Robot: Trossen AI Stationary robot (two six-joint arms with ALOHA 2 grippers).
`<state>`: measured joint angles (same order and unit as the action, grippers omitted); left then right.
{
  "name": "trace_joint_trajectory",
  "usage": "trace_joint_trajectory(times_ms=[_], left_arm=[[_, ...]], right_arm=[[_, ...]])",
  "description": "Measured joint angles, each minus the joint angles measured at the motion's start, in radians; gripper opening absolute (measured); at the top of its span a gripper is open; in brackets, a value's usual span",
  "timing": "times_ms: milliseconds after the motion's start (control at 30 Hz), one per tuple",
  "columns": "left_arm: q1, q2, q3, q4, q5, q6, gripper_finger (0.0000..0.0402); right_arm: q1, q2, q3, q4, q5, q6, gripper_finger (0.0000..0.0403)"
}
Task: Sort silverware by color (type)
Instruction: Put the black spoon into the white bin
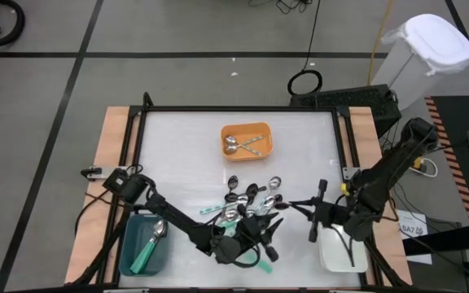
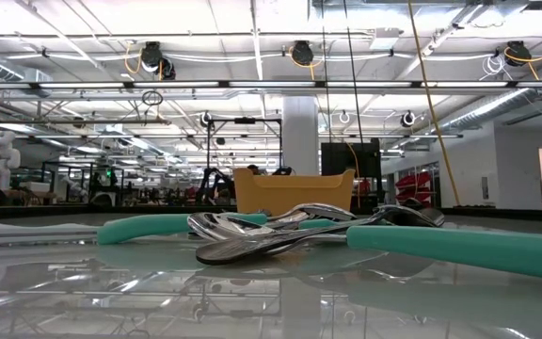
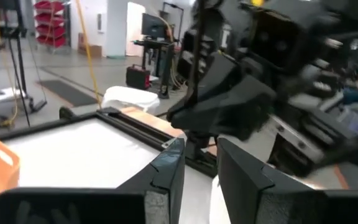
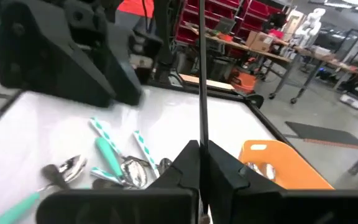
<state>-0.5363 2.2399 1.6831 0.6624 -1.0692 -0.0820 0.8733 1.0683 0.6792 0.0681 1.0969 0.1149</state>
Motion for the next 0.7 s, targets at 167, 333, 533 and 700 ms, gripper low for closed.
trace_joint_trajectory(times_ms=[167, 333, 533, 700], left_arm=[[-0.046, -0.071, 0.000, -0.156, -0.001, 0.021, 0.0095], [-0.077, -0.139, 0.000, -0.387, -0.002, -0.072, 0.0095], [-0.090, -0.158, 0.000, -0.512, -0.004, -0.149, 0.0095], [-0.080, -0.159, 0.000, -0.523, -0.004, -0.164, 0.0095]], right_arm=[[0.044, -0.068, 0.024, -0.114, -0.069, 0.025, 0.0003], [0.058, -0.076, 0.190, -0.521, -0.196, 0.214, 0.0002], [0.058, 0.009, 0.419, -1.108, -0.470, 0.458, 0.0001], [0.058, 0.097, 0.531, -1.395, -0.775, 0.598, 0.0003]])
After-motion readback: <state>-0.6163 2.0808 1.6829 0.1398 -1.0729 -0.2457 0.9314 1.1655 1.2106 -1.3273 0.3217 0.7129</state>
